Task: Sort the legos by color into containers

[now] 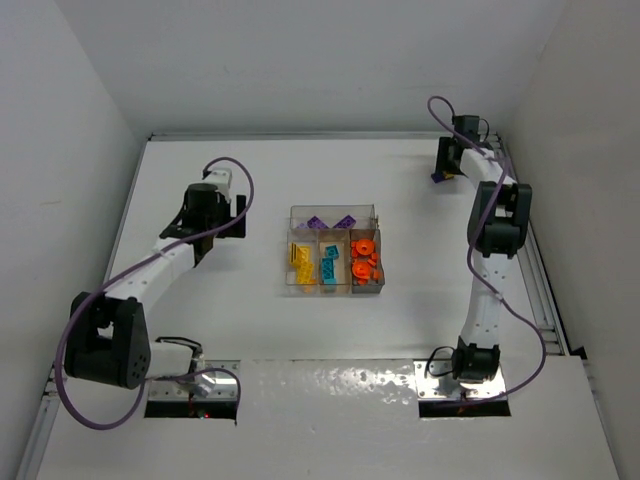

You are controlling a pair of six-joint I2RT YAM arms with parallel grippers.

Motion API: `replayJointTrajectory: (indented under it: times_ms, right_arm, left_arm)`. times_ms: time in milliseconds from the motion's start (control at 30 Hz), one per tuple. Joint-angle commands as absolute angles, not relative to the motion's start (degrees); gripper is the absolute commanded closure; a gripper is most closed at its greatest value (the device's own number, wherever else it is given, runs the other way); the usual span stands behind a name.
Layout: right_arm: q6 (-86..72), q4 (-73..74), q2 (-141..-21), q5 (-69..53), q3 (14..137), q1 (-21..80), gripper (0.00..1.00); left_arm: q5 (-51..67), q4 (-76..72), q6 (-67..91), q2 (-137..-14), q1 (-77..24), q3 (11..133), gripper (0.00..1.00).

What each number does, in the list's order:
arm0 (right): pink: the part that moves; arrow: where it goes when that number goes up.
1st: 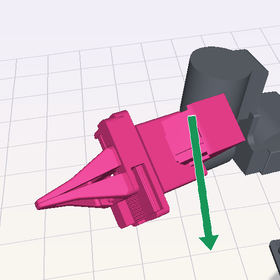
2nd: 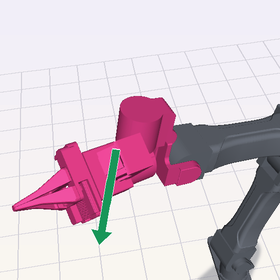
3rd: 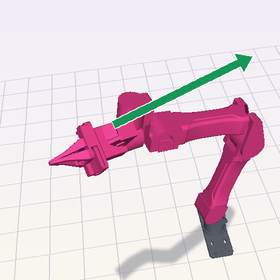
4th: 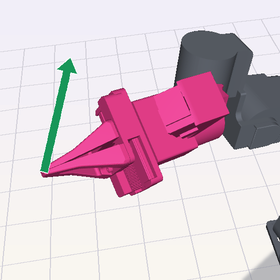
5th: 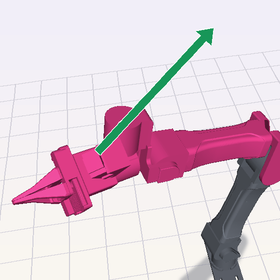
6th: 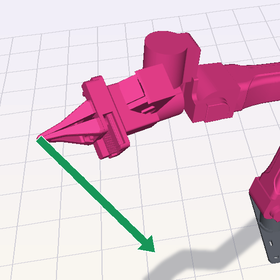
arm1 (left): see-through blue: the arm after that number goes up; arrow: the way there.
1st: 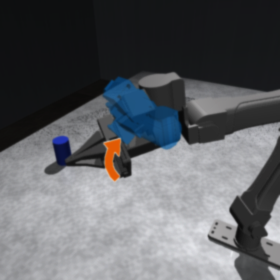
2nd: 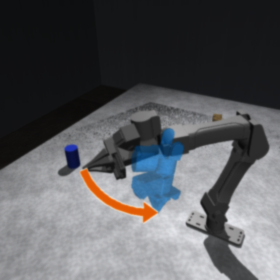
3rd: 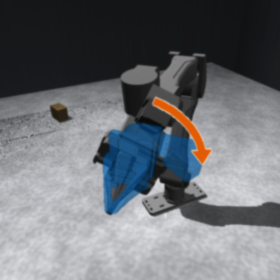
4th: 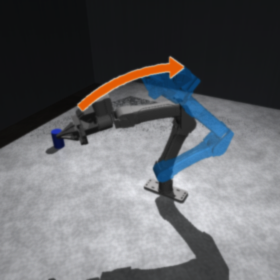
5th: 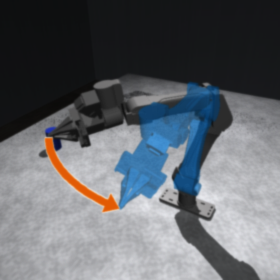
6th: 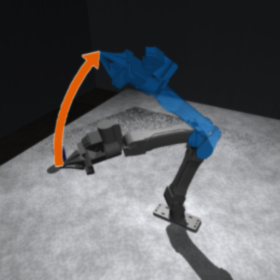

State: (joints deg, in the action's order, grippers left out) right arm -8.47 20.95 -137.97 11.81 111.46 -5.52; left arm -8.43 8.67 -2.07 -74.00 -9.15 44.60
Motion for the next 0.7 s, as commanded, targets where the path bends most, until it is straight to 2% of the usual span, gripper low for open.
replayJointTrajectory:
  times_ms: [0, 133, 333, 667]
  right_arm:
    - [-4.5, 18.5, -139.5, 9.3, 113.3, -5.6, 0.40]
    - [-1.8, 15.5, -139.5, 3.3, 111.5, -6.4, 0.39]
    - [-4.1, 11.0, -139.9, -2.9, 111.4, -8.2, 0.52]
    - [-3.1, 12.0, -140.0, -4.0, 108.5, -8.2, 0.59]
  left_arm:
    - [-9.8, 8.4, -2.5, -75.0, -8.4, 47.5, 0.14]
    - [-10.6, 8.5, -3.4, -75.8, -8.4, 48.3, 0.14]
    - [-10.5, 9.4, -3.1, -76.9, -8.4, 49.7, 0.13]
    - [-10.6, 8.8, -4.0, -78.0, -8.4, 50.4, 0.13]
